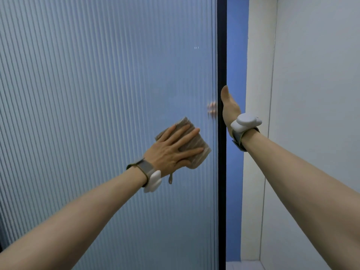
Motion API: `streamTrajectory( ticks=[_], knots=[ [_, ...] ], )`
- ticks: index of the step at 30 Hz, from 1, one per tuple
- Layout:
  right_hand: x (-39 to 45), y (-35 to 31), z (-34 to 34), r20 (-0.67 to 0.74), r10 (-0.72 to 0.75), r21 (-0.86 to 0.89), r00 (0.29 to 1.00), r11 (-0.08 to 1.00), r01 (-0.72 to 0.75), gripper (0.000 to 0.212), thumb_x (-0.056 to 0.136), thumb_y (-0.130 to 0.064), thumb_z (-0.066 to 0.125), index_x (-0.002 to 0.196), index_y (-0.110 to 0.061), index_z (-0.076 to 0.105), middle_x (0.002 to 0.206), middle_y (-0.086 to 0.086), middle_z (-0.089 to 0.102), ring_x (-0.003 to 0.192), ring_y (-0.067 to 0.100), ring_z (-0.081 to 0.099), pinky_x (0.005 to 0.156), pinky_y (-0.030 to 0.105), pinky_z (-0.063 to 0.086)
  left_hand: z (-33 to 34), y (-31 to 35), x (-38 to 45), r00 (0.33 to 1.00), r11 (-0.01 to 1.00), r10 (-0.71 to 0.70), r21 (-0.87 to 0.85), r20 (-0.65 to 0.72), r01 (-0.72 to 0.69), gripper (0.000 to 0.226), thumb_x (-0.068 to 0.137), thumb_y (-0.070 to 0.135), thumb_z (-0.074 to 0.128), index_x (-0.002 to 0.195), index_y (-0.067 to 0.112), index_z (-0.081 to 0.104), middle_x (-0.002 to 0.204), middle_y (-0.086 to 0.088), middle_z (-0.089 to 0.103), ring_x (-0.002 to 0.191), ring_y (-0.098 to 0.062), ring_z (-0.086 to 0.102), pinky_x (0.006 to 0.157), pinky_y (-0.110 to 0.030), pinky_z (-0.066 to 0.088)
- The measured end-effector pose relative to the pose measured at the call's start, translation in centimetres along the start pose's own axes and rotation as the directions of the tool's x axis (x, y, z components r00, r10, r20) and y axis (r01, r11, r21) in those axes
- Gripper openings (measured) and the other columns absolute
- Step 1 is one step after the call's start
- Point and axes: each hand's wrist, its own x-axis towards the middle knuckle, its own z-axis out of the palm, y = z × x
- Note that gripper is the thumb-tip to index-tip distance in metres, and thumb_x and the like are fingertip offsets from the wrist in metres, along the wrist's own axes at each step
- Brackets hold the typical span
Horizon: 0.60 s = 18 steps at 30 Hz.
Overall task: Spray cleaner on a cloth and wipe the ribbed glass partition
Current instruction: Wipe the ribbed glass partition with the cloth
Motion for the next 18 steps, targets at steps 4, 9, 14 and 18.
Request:
streamTrajectory(
  ticks=[4, 9, 14, 18],
  knots=[
    [-0.6, 1.4, -0.1, 0.007, 0.028, 0.025, 1.0, 0.999, -0.029, 0.038, 0.092, -0.062, 0.024, 0.101, -0.033, 0.046, 0.071, -0.006, 0.063, 0.053, -0.005, 0.062, 0.068, 0.018, 0.047, -0.5, -0.5, 0.3, 1.0, 1.0, 0.015, -0.021, -0.003, -0.015, 0.06, 0.088, 0.051, 0.047, 0.142, 0.04, 0.025, 0.155, -0.01, 0.021, 0.143, -0.031, 0.014, 0.116, -0.053, 0.012],
    [-1.4, 1.1, 0.1, 0.018, 0.039, 0.057, 0.999, 0.998, -0.04, 0.049, 0.094, -0.059, 0.024, 0.127, -0.029, 0.045, 0.121, 0.0, 0.057, 0.098, 0.005, 0.057, 0.093, 0.015, 0.033, -3.0, -3.4, 4.3, 0.995, 0.995, -0.098, -0.037, -0.014, 0.097, 0.058, 0.089, 0.048, 0.042, 0.143, 0.034, 0.026, 0.155, -0.021, 0.013, 0.144, -0.036, 0.01, 0.119, -0.051, 0.01],
    [-2.0, 0.7, 0.3, -0.008, -0.128, 0.019, 0.992, 0.992, 0.128, 0.05, 0.101, -0.039, 0.023, 0.148, -0.029, 0.01, 0.157, -0.004, 0.012, 0.126, 0.007, 0.028, 0.071, -0.008, 0.038, -4.9, -5.4, 7.8, 0.978, 0.978, -0.208, -0.018, 0.011, 0.208, 0.056, 0.092, 0.045, 0.02, 0.146, 0.032, 0.014, 0.157, -0.021, 0.002, 0.145, -0.037, -0.001, 0.119, -0.052, 0.003],
    [-2.5, 0.6, 0.3, -0.022, -0.204, 0.017, 0.979, 0.979, 0.205, 0.047, 0.103, -0.031, 0.023, 0.148, -0.028, 0.013, 0.156, -0.008, 0.014, 0.142, 0.01, 0.017, 0.106, 0.015, 0.018, -4.2, -4.1, 6.8, 0.984, 0.984, -0.176, -0.008, 0.02, 0.176, 0.053, 0.094, 0.043, 0.023, 0.146, 0.034, 0.015, 0.157, -0.019, 0.004, 0.145, -0.036, -0.001, 0.118, -0.053, 0.001]
  ],
)
